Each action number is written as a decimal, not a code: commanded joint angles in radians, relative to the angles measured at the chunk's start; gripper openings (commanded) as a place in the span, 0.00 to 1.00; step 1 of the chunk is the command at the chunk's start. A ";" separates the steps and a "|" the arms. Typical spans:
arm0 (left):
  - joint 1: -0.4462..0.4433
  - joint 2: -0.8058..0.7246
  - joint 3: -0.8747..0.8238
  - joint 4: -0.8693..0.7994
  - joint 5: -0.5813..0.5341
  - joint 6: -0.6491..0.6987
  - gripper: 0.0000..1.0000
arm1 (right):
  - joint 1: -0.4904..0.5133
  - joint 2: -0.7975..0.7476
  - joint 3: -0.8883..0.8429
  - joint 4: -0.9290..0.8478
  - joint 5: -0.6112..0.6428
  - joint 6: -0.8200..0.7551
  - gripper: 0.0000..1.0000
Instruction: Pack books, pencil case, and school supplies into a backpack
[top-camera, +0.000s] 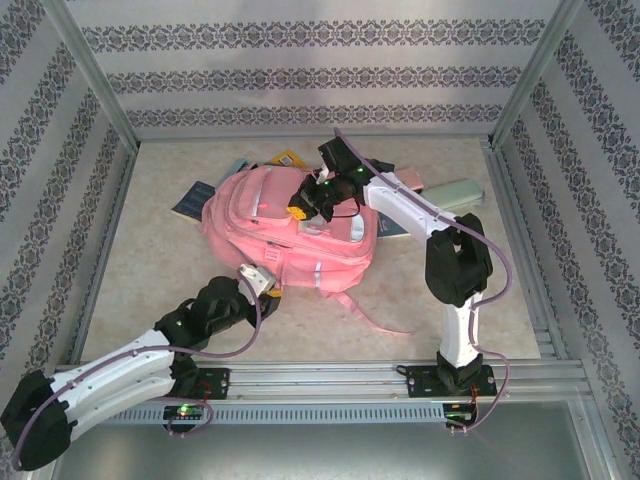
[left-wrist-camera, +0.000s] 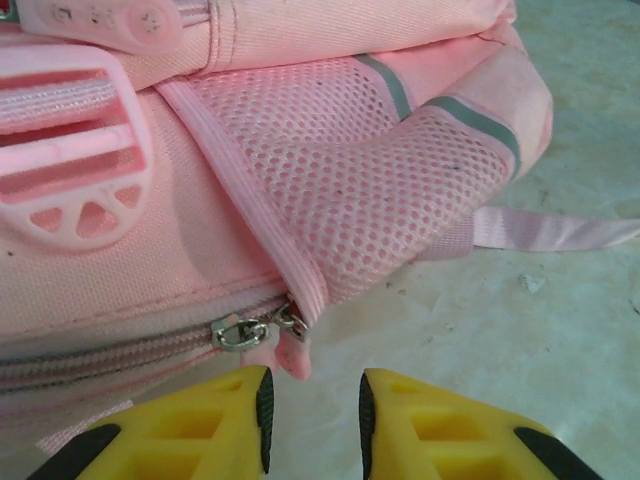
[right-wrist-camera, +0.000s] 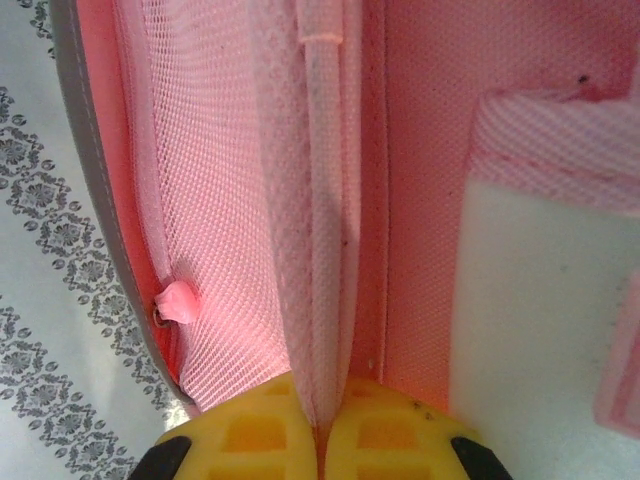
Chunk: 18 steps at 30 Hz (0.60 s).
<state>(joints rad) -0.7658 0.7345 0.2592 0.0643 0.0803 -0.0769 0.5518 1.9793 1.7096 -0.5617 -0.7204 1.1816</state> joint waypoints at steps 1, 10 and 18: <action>-0.012 0.034 -0.019 0.102 -0.071 -0.046 0.29 | -0.001 -0.086 0.004 0.095 -0.053 0.030 0.00; -0.012 0.129 -0.028 0.195 -0.116 -0.063 0.22 | 0.005 -0.105 -0.037 0.122 -0.055 0.049 0.00; -0.012 0.262 -0.003 0.296 -0.121 -0.083 0.22 | 0.005 -0.106 -0.071 0.161 -0.059 0.079 0.00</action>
<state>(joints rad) -0.7658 0.9730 0.2398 0.2615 -0.0135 -0.1326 0.5522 1.9415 1.6329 -0.4885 -0.7212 1.2327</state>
